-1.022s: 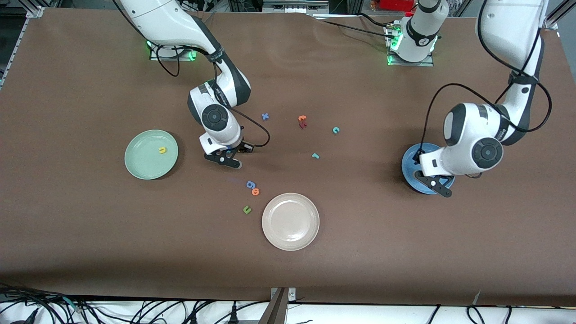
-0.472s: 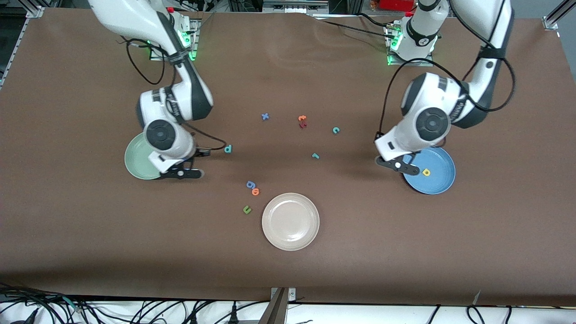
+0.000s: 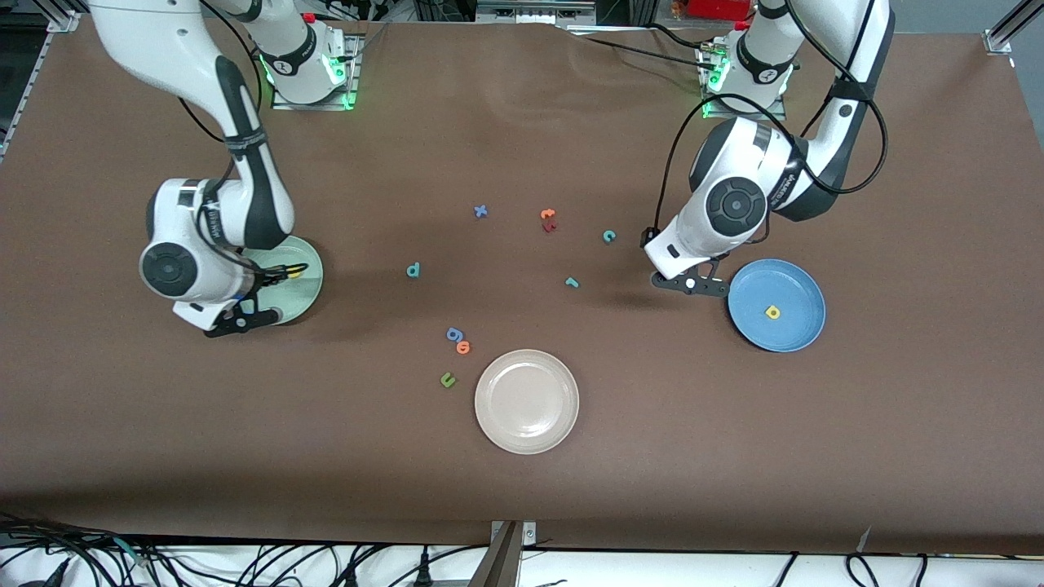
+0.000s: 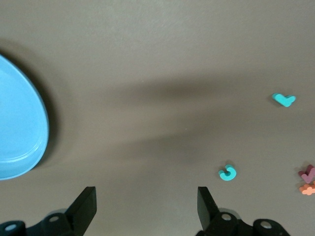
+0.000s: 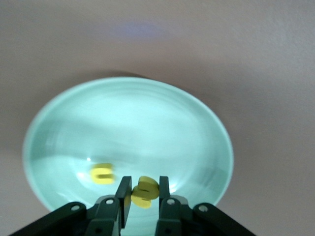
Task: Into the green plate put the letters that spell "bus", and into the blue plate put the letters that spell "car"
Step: 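Place the yellow 2 on the green plate while the left gripper returns to letters, then grasp the teal p with the right gripper while the left gripper grasps the teal c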
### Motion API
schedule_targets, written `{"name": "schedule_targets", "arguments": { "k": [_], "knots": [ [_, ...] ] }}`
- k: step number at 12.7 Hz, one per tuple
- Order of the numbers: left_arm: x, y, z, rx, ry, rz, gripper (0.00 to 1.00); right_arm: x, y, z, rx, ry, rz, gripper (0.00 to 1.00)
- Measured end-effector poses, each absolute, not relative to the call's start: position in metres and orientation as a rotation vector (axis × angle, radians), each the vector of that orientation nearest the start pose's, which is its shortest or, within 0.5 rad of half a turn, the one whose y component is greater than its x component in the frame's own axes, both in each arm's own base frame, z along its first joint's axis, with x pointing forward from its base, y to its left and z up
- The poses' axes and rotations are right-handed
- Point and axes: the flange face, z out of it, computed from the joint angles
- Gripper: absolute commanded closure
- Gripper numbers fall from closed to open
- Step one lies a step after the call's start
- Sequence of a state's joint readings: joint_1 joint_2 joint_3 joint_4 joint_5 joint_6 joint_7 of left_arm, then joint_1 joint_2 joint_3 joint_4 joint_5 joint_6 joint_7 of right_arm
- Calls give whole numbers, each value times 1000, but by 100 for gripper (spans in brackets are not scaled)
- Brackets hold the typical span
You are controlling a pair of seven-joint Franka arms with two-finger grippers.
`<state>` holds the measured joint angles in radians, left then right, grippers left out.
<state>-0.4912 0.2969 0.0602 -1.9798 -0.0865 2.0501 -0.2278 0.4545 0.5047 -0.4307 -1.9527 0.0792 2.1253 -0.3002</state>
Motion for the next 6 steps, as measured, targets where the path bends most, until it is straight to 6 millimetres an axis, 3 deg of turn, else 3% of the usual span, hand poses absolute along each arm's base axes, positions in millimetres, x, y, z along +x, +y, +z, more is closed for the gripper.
{"name": "schedule_targets", "arguments": {
  "k": [3,6],
  "knots": [
    [502,-253,297,-3127,279,236,7,584,22,206,-3165,-499,506,0],
    [473,-262,290,-3137,345,157,5,584,49,213,-3135,-546,509,0]
  ]
}}
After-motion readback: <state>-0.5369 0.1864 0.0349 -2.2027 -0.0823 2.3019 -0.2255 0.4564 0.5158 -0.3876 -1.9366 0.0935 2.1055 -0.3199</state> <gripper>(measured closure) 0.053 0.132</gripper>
